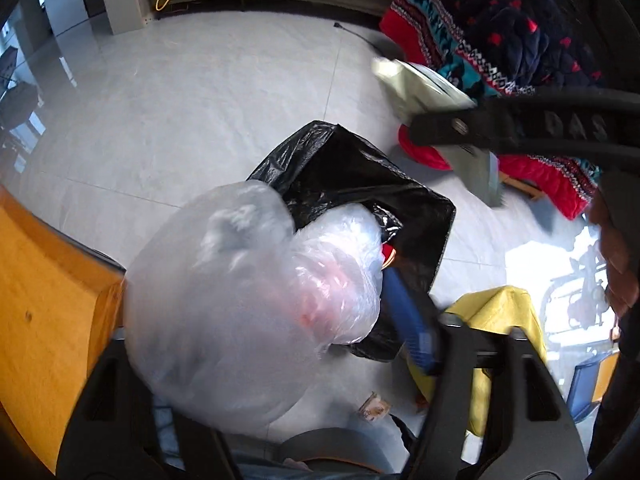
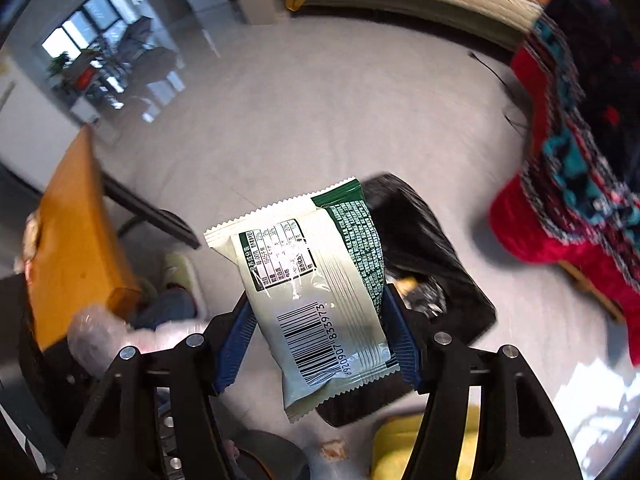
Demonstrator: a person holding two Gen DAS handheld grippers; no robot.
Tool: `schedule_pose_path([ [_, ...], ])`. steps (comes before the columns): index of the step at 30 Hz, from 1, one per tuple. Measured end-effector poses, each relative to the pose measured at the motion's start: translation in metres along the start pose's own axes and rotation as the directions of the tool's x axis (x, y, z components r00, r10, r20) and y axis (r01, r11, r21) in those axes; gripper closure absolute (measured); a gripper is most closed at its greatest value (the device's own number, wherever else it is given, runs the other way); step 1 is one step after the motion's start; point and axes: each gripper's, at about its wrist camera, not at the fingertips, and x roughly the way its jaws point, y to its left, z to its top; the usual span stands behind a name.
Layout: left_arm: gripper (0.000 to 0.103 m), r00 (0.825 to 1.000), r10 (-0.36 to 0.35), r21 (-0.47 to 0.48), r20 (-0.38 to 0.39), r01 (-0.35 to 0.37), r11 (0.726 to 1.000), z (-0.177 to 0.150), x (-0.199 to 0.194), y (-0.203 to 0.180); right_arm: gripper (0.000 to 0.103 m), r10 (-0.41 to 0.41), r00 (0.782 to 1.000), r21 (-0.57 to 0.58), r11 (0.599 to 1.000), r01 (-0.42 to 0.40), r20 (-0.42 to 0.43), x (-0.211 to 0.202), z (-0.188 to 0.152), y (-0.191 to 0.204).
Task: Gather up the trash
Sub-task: 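Carry the plastic bag and snack packet to the trash bag and release both, then move both open tools back over the table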
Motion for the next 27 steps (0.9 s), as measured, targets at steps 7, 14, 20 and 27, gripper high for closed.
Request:
schedule_pose_path([
  [7,0.006,0.992,0.122,-0.019,0.033,-0.122,0.992,0.022,0.0,0.004,0.028,0.002,1.0,0.095,0.995,-0.004,0.021,-0.002,-0.009,-0.044],
  [14,0.006,0.993,0.1,-0.06,0.057,-0.097,0.993,0.013,-0.011,0.017,0.028,0.047,0.998,0.031,0.998,-0.048,0.039,-0.014,-0.002,-0.008],
  [20,0.006,0.991,0.094,-0.138,0.095,-0.08,0.987,-0.004,-0.036,0.051,0.028,0.13,0.991,-0.091,0.988,-0.125,0.041,-0.02,-0.003,0.056],
  [27,0.006,0.977,0.158,-0.278,0.14,-0.114,0.954,-0.048,-0.079,0.118,0.028,0.196,0.98,-0.272,0.944,-0.184,0.017,-0.022,-0.004,0.154],
])
